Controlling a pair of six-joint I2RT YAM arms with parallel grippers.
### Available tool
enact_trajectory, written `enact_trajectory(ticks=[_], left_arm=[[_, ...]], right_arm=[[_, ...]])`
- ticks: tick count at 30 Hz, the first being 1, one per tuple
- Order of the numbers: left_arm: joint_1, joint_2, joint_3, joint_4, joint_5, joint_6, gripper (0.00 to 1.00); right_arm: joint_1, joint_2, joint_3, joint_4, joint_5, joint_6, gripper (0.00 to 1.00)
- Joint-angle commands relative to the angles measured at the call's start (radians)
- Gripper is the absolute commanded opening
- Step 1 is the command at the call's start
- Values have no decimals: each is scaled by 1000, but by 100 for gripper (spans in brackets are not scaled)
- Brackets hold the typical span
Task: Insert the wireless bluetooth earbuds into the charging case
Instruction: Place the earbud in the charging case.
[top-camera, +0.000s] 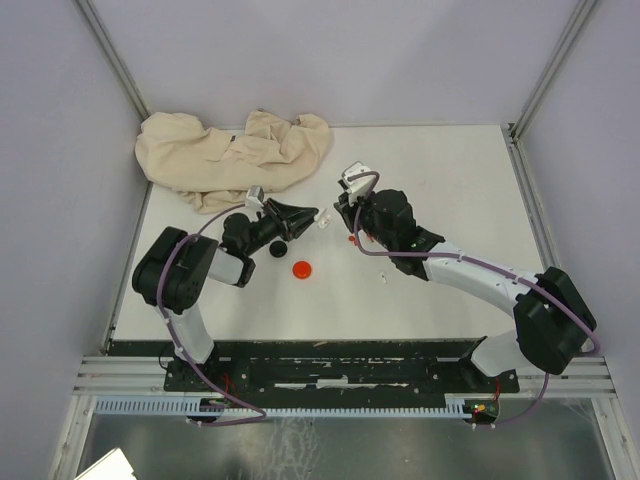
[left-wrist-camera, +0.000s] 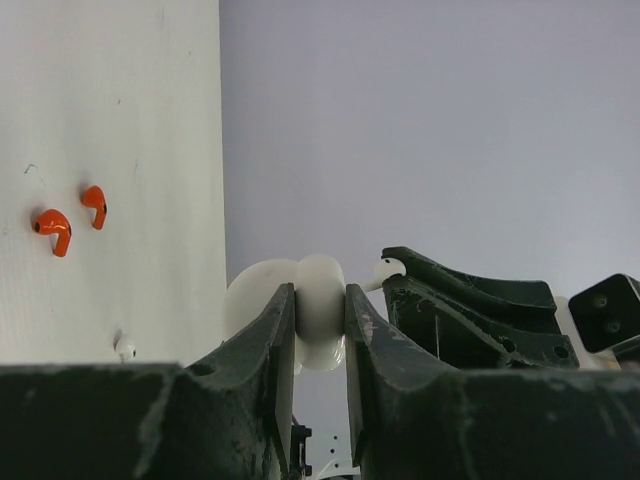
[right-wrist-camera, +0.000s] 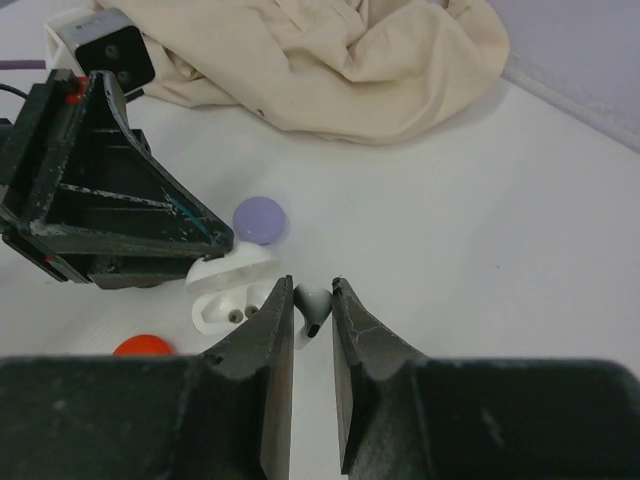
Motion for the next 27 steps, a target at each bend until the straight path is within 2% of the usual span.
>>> enact_trajectory(ticks=[1, 6, 15, 21, 27], left_arm=[[-10, 5, 44, 73, 37, -37, 3], [-12, 1, 55, 64, 54, -50, 3], [-13, 13, 61, 96, 71, -95, 3], [-13, 21, 63, 118, 73, -137, 3], [-13, 27, 59, 131, 72, -149, 3]], right_arm=[[6, -25, 9, 121, -74, -30, 2], [5, -8, 1, 156, -145, -65, 2], [6, 22, -85, 329, -245, -140, 1], [5, 44, -128, 420, -260, -155, 1], [5, 54, -128, 424, -262, -160, 1]])
